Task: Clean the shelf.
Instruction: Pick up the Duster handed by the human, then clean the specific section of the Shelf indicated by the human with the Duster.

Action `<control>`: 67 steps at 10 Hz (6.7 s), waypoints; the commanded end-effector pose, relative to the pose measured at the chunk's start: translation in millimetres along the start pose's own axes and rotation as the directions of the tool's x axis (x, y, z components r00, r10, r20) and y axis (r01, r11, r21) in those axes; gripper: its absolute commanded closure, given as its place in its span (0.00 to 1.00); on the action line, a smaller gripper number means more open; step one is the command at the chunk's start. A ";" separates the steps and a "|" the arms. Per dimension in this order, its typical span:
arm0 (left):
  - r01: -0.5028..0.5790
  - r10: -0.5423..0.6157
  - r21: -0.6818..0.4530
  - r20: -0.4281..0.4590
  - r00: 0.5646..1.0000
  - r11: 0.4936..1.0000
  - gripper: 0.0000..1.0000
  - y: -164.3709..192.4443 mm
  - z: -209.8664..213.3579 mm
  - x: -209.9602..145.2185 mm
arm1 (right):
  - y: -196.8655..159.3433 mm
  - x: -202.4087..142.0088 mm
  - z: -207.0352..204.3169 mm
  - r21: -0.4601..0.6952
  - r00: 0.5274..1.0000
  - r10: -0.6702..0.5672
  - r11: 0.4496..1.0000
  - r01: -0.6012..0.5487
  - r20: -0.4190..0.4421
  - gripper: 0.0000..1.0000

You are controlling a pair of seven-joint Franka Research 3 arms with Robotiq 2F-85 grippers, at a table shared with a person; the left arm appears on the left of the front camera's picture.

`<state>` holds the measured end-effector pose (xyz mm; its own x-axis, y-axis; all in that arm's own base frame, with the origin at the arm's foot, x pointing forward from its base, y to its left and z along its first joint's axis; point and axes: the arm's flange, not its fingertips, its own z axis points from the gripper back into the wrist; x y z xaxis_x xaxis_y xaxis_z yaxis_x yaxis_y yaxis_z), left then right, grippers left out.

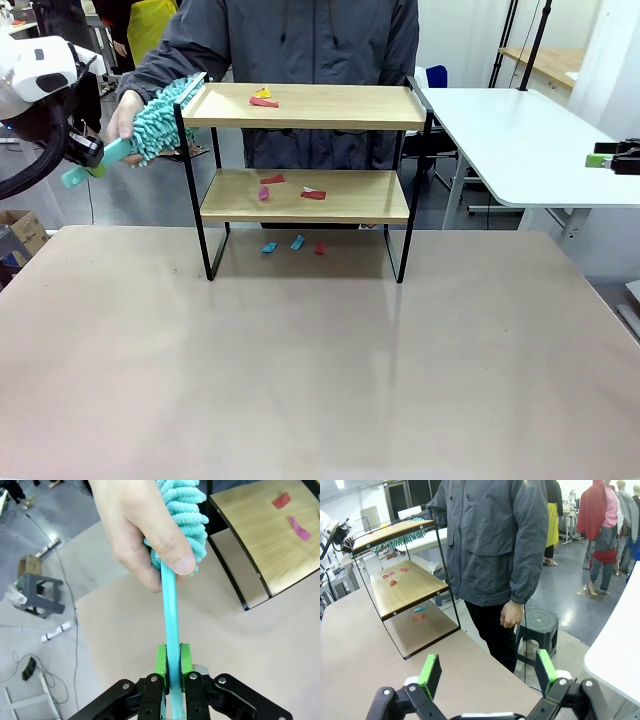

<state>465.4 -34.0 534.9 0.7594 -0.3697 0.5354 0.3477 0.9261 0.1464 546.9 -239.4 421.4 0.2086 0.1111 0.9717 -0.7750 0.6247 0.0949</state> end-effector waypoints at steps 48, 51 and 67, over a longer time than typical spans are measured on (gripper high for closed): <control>0.875 -0.984 -0.451 -0.111 0.140 0.176 0.87 37.5 157.2 -106.6 | 0.3 1.9 -1.1 -0.002 1.000 0.005 1.000 -0.005 -0.004 0.00; 0.875 -0.984 -0.451 -0.111 0.140 0.176 0.87 37.5 157.2 -106.6 | 0.3 1.9 -1.1 -0.002 1.000 0.005 1.000 -0.005 -0.004 0.00; 0.767 -0.849 -0.523 0.145 0.509 0.371 0.87 -21.9 153.3 -68.3 | 0.3 1.9 -1.1 -0.002 1.000 0.005 1.000 -0.005 -0.004 0.00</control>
<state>323.4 -2.1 611.9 -0.0765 -0.9769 0.1994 0.9959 -0.0653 0.0620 546.8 -239.5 421.2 0.2089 0.1108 0.9716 -0.7749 0.6249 0.0953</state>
